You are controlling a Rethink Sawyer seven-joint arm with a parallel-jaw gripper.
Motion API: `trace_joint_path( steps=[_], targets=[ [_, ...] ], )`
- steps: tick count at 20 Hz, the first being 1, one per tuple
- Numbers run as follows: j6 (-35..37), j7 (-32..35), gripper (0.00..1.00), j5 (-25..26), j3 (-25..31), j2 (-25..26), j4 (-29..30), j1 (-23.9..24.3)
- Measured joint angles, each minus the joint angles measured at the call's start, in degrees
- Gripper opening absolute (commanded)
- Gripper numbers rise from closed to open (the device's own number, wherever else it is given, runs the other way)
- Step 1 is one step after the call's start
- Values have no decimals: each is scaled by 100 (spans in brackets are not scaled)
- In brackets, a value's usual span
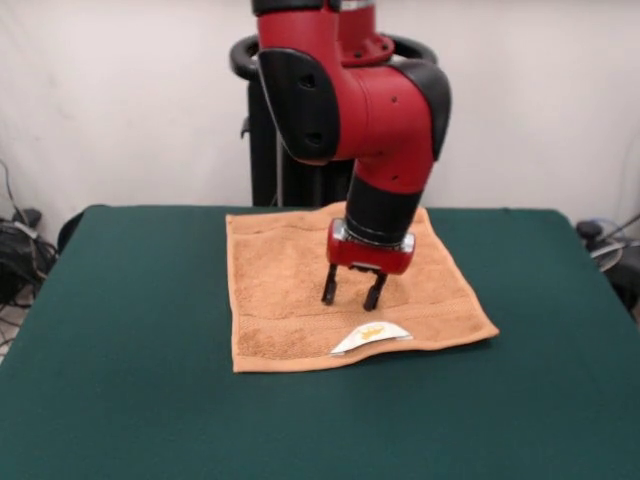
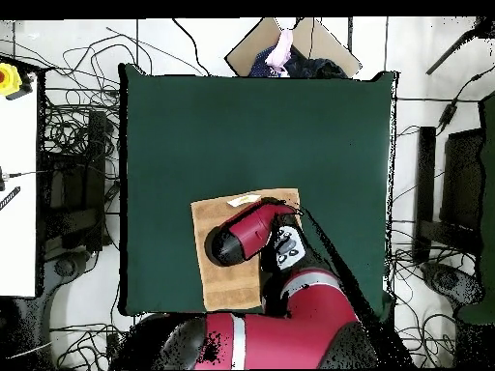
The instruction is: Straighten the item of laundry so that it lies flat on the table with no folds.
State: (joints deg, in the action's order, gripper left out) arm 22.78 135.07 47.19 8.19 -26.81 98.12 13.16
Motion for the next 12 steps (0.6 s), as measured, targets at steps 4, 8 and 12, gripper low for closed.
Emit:
trace_joint_path(
  steps=[4,8,12],
  targets=[
    [-158,0,100,-96,-83,12,29,-9],
    [-401,0,100,-275,-241,40,66,-61],
    [-674,1,100,-388,-412,52,128,-141]
  ],
)
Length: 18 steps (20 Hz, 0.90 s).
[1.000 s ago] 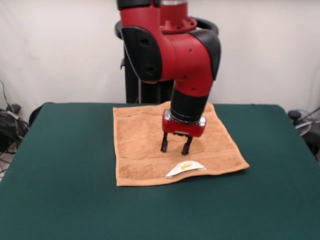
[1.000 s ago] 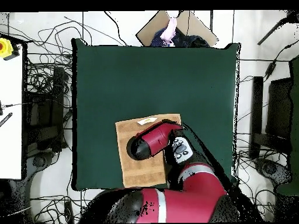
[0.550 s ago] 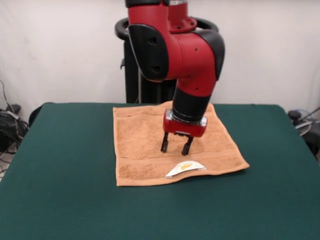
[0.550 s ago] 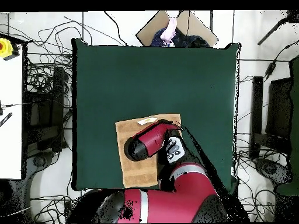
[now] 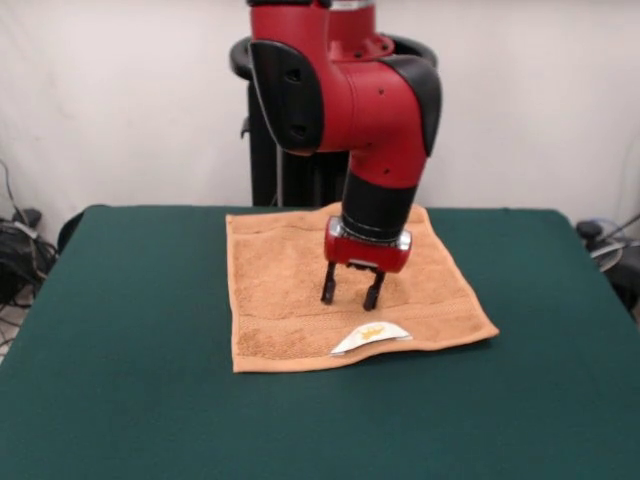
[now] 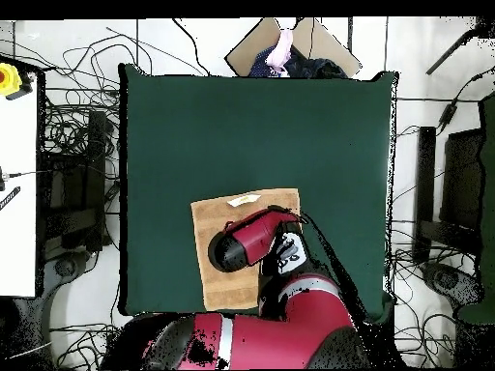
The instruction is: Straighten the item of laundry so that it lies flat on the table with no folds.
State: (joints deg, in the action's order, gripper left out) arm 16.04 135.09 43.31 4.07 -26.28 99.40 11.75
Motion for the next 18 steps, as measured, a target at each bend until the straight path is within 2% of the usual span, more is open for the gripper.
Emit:
trace_joint_path(
  steps=[18],
  targets=[
    [-156,0,100,-136,-20,-41,122,90]
  ],
)
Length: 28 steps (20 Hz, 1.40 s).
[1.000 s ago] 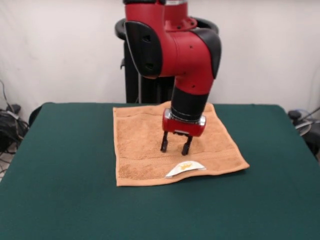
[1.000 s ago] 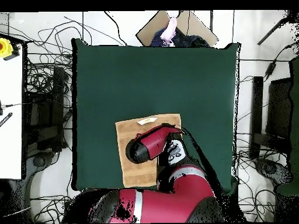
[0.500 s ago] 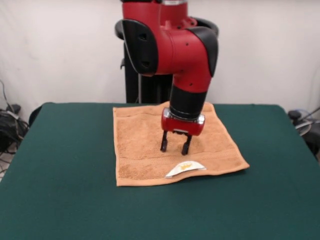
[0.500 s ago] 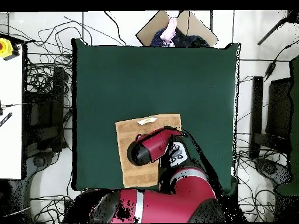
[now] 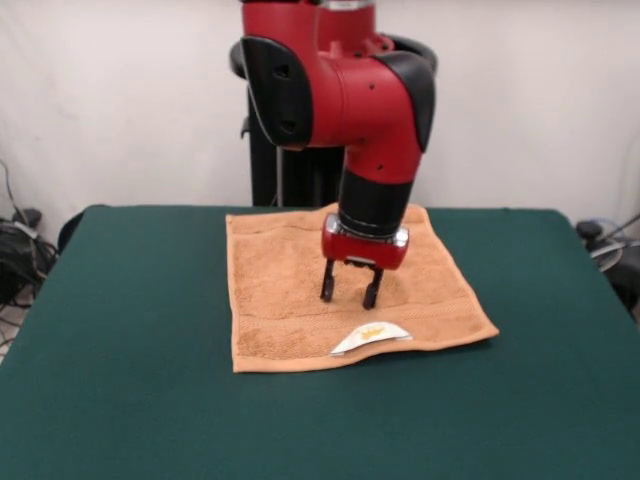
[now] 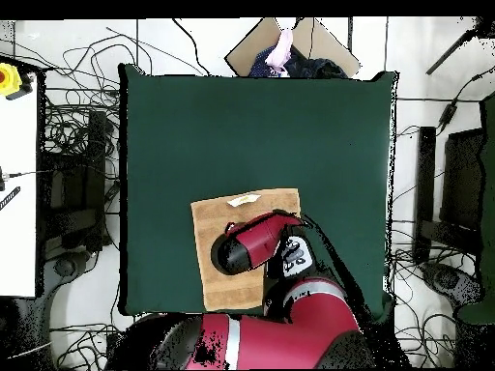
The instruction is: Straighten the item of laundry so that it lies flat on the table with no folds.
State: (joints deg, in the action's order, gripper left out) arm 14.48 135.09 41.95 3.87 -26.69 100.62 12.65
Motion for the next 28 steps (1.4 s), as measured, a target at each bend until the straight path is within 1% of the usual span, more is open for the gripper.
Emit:
trace_joint_path(
  steps=[6,13,23,28],
  targets=[
    [-127,0,100,-240,0,-11,152,193],
    [-262,0,100,-425,-2,38,171,267],
    [-295,-1,100,-501,-15,52,181,277],
    [-477,-1,100,-500,-64,62,222,273]
  ],
)
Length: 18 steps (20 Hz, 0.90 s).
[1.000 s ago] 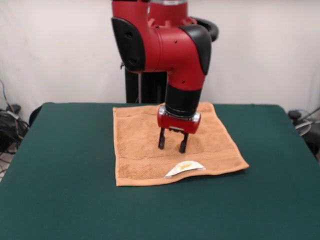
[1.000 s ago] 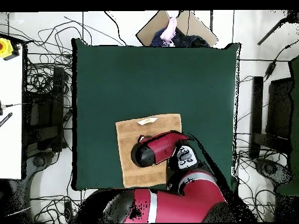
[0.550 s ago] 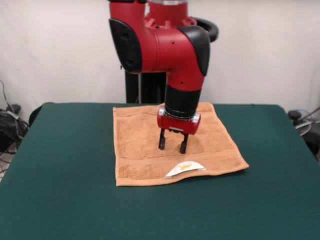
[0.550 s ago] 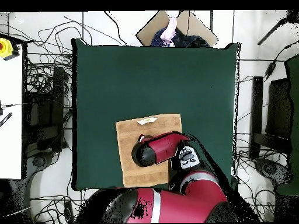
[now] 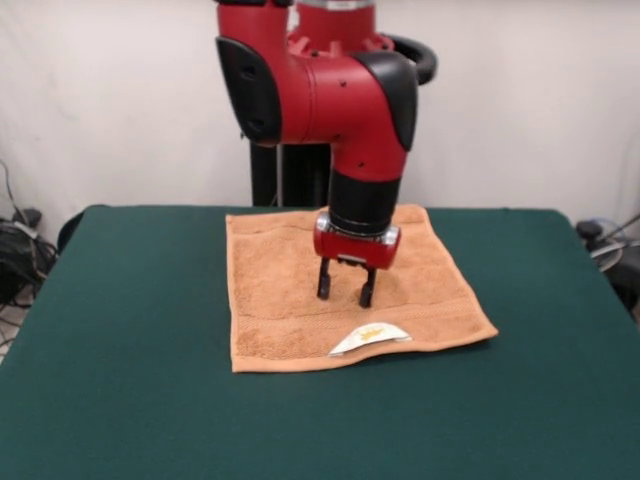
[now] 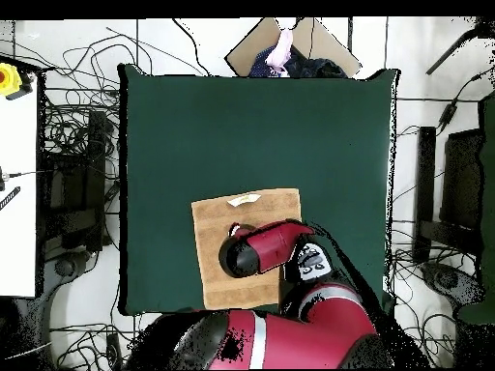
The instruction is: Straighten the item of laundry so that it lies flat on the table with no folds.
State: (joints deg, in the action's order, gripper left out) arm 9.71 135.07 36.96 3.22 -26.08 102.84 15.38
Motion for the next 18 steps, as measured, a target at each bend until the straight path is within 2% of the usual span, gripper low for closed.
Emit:
trace_joint_path(
  steps=[7,18],
  targets=[
    [-349,0,100,3,-86,24,80,-1],
    [-381,0,100,-51,-88,31,88,21]
  ],
)
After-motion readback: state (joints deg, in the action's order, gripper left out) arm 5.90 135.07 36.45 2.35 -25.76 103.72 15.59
